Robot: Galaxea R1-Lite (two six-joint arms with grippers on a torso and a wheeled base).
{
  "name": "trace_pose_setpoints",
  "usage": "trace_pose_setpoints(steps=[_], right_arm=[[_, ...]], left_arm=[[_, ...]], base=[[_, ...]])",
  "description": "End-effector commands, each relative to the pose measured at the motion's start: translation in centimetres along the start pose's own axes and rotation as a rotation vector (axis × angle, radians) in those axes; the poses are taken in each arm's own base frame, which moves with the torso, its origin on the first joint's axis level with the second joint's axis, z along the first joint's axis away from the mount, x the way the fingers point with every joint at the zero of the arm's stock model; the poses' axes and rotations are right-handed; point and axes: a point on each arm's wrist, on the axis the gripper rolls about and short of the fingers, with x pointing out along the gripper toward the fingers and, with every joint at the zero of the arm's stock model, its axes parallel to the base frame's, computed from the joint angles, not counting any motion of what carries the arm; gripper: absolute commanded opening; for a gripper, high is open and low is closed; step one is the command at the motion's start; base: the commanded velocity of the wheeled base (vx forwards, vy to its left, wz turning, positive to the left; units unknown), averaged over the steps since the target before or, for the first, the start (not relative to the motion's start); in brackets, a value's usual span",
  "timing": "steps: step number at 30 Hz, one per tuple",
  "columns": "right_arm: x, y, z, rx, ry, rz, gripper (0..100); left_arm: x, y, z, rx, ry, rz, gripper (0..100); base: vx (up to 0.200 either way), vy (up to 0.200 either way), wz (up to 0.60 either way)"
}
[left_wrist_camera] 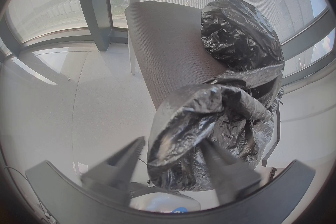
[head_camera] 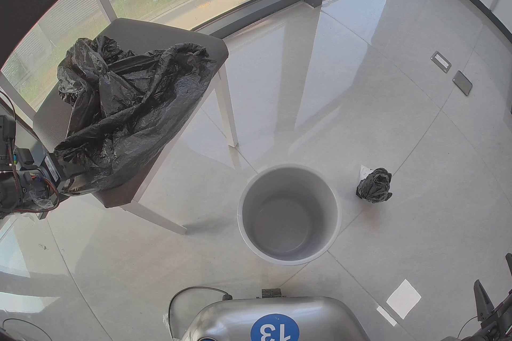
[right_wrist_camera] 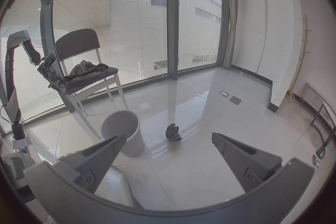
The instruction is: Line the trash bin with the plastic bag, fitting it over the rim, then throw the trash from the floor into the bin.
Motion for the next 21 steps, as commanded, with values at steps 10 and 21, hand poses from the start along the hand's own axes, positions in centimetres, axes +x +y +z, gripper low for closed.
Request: trace_pose_setpoints(steps=[10, 21], right_arm=[[0.01, 0.03, -0.52, 0.002, 0.001, 0.001, 100], [0.01, 0.03, -0.52, 0.000, 0.001, 0.002, 100]], left_arm=[[-0.51, 0.28, 0.76, -0.007, -0.054, 0.008, 0], [-0.52, 0.55, 0.85, 0.068, -0.254, 0.194, 0]], base=[[0.000, 0.000, 0.00], [0.000, 0.000, 0.00]])
